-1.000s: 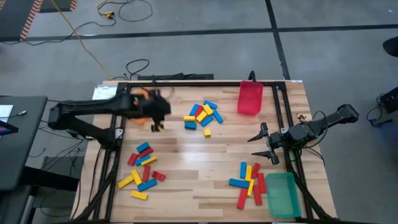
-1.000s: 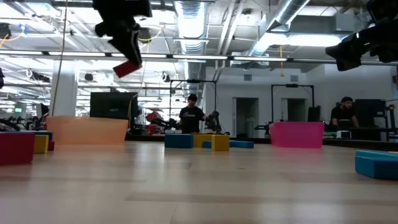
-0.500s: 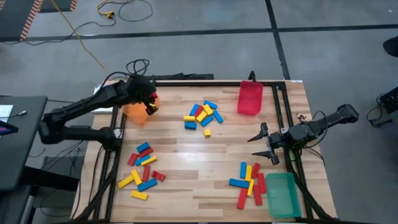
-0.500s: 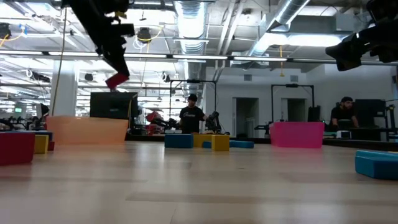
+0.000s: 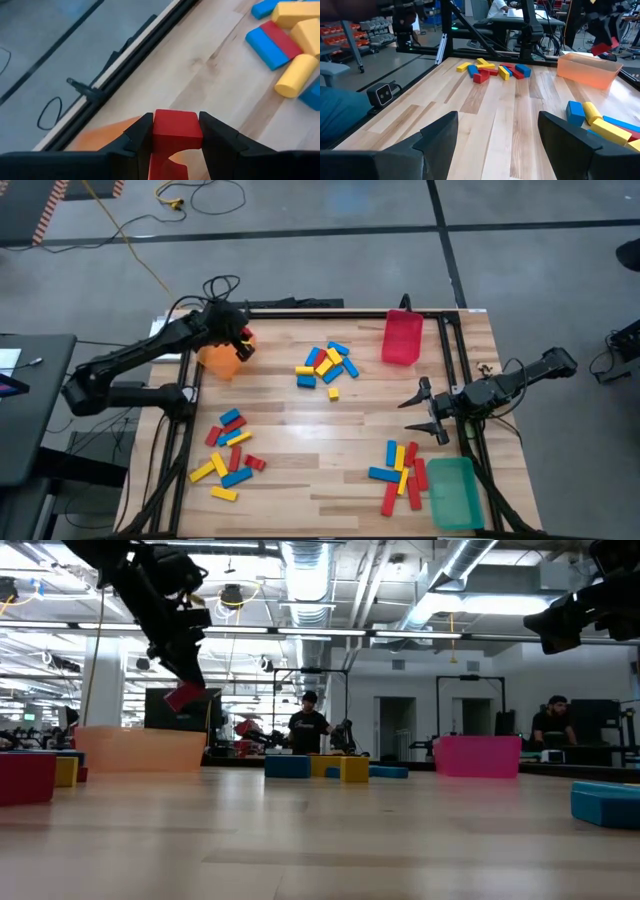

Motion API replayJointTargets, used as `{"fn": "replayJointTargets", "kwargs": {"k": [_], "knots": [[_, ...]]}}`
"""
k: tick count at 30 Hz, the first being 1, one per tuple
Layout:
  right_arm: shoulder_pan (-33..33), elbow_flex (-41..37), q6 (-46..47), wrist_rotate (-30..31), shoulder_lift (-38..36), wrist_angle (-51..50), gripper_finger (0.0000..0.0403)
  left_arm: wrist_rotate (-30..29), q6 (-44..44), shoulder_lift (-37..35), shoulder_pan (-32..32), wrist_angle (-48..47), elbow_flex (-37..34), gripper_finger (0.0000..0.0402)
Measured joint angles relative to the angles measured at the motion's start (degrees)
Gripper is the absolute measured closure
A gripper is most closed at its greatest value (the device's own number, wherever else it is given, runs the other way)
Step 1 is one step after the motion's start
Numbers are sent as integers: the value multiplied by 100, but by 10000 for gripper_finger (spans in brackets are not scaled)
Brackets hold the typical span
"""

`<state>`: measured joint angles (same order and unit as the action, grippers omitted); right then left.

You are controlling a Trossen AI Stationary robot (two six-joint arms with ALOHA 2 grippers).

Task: Sort blocks
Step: Put the red block into the orange bin

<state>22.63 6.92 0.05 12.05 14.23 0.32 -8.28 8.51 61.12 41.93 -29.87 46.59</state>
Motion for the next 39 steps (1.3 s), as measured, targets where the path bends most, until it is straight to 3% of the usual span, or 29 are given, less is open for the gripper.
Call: {"fn": "replayJointTargets", "kwargs": {"k": [12, 26, 39], "knots": [[0, 0, 0, 0, 0, 1, 113, 128, 86, 0, 230, 374, -314, 272], [0, 0, 0, 1, 0, 0, 113, 174, 283, 13, 1282, 914, -819, 272], [0, 2, 0, 0, 1, 0, 113, 463, 18, 675, 1622, 697, -879, 252]]}}
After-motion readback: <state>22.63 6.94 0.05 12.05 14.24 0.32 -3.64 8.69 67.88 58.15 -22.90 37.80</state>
